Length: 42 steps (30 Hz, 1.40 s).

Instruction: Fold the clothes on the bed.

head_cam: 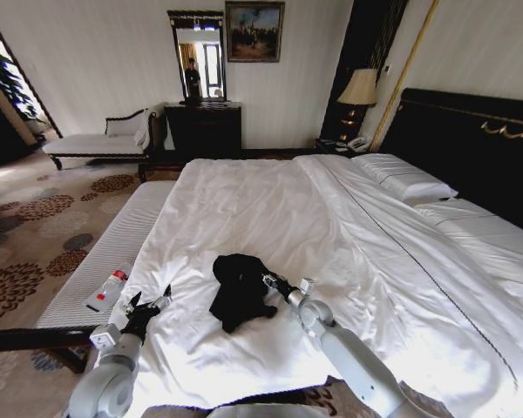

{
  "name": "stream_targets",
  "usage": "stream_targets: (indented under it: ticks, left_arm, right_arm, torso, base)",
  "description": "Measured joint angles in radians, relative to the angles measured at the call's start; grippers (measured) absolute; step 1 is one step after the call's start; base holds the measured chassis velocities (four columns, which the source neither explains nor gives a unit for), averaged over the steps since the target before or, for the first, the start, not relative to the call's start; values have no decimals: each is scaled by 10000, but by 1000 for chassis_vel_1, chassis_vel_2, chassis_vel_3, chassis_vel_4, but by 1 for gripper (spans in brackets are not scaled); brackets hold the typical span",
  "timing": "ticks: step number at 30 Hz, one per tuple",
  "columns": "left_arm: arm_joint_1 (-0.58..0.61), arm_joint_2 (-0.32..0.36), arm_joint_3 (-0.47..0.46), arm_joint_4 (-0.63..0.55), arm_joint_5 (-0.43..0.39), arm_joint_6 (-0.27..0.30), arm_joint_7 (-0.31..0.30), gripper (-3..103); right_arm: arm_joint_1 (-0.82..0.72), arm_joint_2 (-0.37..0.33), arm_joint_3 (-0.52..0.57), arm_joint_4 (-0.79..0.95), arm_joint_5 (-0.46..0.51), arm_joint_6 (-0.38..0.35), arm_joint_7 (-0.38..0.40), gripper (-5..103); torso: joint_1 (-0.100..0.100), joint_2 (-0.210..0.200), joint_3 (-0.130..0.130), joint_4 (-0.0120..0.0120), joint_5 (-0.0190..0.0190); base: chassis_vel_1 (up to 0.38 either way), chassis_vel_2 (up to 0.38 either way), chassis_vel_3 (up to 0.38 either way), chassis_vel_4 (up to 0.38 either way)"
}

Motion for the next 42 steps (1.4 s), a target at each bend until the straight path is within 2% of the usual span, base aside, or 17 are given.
stream_targets:
  ticks: [1,4,7,10,12,14,19,24,26,27,31,32,36,37,39,42]
  left_arm:
    - [0,0,0,0,0,0,0,100]
    - [-3,5,74,1,170,15,-4,100]
    - [27,6,83,-11,212,15,-4,100]
    - [-39,-16,93,65,314,19,0,100]
    - [-78,-19,127,91,333,20,1,100]
    - [-213,-5,272,157,366,38,2,100]
    - [-536,130,601,375,364,105,2,100]
    - [-1557,523,1187,1168,226,268,-1,100]
    - [-2418,958,1656,1729,-57,366,-20,100]
    - [-2418,958,1656,1729,-57,366,-20,100]
    - [-3834,1536,2643,2403,-917,391,52,100]
    - [-3834,1536,2643,2403,-917,391,52,100]
    - [-4999,1437,3680,2857,-1928,508,-8,100]
    - [-4999,1437,3680,2857,-1928,508,-8,100]
    - [-5611,1302,4302,3298,-2358,689,-143,100]
    - [-6105,1145,4730,3805,-2483,872,-237,100]
  right_arm:
    - [0,0,0,0,0,0,0,44]
    - [1,58,-55,3,-28,60,-3,28]
    - [4,59,-59,4,-22,96,-5,22]
    - [3,71,-40,23,-2,133,-5,7]
    - [-4,71,-31,37,2,138,-5,7]
    - [-46,76,-24,67,2,154,-2,1]
    - [-127,80,30,148,-9,167,14,0]
    - [-187,-9,80,243,-18,168,31,0]
    - [-216,-68,81,247,-45,168,35,0]
    - [-216,-68,81,247,-45,168,35,0]
    - [-259,31,83,227,-178,205,64,0]
    - [-259,31,83,227,-178,205,64,0]
    - [-267,29,104,172,-237,266,63,0]
    - [-267,29,104,172,-237,266,63,0]
    - [-256,-5,109,136,-226,276,64,0]
    - [-250,-65,98,118,-224,281,66,0]
  torso:
    - [0,0,0,0,0]
    - [0,0,0,1,-1]
    - [0,0,-1,0,-1]
    - [0,0,0,1,1]
    - [0,0,0,1,0]
    - [0,0,0,0,0]
    - [-1,0,-1,1,0]
    - [-1,0,0,1,-1]
    - [1,0,0,-3,-3]
    - [1,0,0,-3,-3]
    - [1,0,0,-2,2]
    - [1,0,0,-2,2]
    - [1,-1,0,2,1]
    - [1,-1,0,2,1]
    - [0,0,0,-1,1]
    - [1,-1,0,-1,0]
  base:
    - [0,0,0,0]
    - [0,0,0,0]
    - [0,0,0,0]
    - [0,0,0,0]
    - [0,0,0,0]
    - [0,0,0,0]
    - [0,0,0,0]
    - [0,0,0,0]
    - [0,0,0,0]
    - [0,0,0,0]
    - [0,0,0,0]
    - [0,0,0,0]
    - [0,0,0,0]
    - [0,0,0,0]
    - [0,0,0,0]
    - [0,0,0,0]
